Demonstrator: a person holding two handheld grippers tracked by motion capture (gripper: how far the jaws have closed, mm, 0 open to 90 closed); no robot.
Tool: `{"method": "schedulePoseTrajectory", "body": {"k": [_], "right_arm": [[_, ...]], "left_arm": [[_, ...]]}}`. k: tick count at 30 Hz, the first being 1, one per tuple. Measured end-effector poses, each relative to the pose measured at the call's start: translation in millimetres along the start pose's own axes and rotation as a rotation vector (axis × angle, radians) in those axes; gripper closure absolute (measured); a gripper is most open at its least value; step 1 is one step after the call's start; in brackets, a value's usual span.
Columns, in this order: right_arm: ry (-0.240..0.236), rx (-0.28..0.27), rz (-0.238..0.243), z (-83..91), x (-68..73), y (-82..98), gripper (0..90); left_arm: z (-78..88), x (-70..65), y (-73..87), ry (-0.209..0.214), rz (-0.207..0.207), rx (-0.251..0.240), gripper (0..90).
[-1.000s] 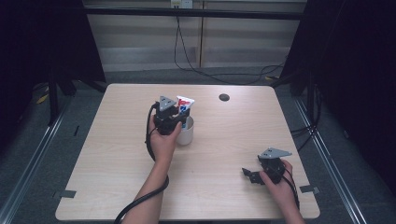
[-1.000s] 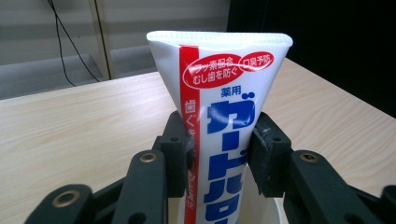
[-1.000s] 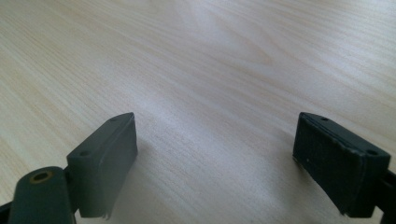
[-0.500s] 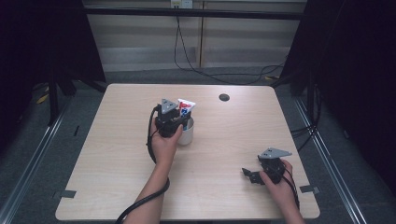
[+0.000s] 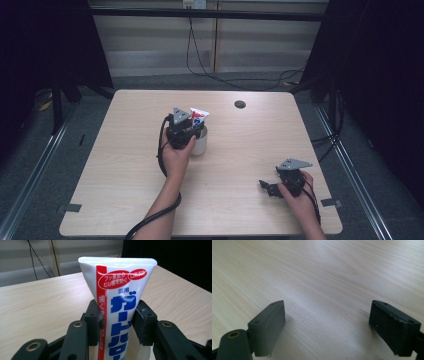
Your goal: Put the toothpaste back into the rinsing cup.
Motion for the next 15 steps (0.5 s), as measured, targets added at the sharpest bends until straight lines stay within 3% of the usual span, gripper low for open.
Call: {"method": "schedulePoseTrajectory", "body": {"k": [15], "right_arm": [[0.0, 0.0, 0.0, 0.0, 0.0, 0.0, 13.3]], "left_arm": [[-1.6, -3.9, 6.7, -0.008, -0.007, 0.014, 60.7]]}}
Point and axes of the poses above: each handheld gripper's, and its own axes: z roughly backward along the jaws, y roughly out of its underside, x roughly to its left, the point moved 9 cm from there along -z, roughly forward along the jaws, and after that the axes turned 1 degree about x, right-handed, at the moved point
